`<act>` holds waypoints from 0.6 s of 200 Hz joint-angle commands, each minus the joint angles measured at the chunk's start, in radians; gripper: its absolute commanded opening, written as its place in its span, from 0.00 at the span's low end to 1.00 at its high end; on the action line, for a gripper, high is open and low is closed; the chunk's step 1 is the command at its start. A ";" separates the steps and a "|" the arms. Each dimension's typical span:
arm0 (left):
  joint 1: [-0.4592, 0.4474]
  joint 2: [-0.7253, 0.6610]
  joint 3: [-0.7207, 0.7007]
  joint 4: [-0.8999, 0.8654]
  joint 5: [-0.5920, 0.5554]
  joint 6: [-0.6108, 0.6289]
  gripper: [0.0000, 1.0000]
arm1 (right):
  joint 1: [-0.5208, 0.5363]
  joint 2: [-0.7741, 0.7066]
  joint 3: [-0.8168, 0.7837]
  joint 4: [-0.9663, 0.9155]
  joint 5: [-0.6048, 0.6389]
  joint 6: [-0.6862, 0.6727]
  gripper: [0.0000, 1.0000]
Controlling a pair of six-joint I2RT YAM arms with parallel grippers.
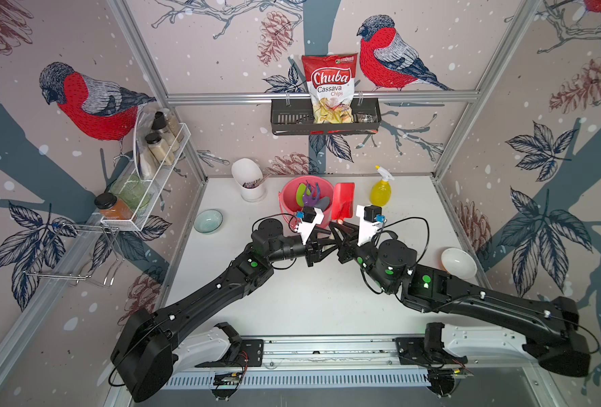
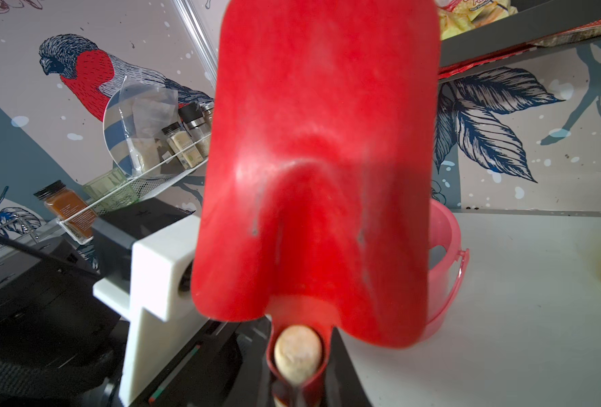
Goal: Organize the gardening tools
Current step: Pick up the gardening tool from the center of the board.
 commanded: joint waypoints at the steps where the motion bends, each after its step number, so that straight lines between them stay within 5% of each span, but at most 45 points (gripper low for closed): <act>1: 0.000 0.003 0.013 0.034 -0.009 0.010 0.20 | 0.008 0.002 -0.002 0.051 -0.003 -0.009 0.00; 19: 0.000 0.004 0.014 0.027 -0.019 0.008 0.00 | 0.010 0.001 -0.007 0.052 -0.001 -0.011 0.00; 71: 0.000 0.002 0.014 0.012 -0.071 0.016 0.00 | 0.013 -0.033 -0.038 0.078 0.039 -0.012 0.70; 96: 0.000 -0.002 -0.001 0.003 -0.140 0.046 0.00 | 0.015 -0.080 -0.074 0.107 0.105 -0.007 0.91; 120: 0.012 0.006 -0.008 0.002 -0.228 0.096 0.00 | 0.019 -0.137 -0.106 0.130 0.164 -0.012 1.00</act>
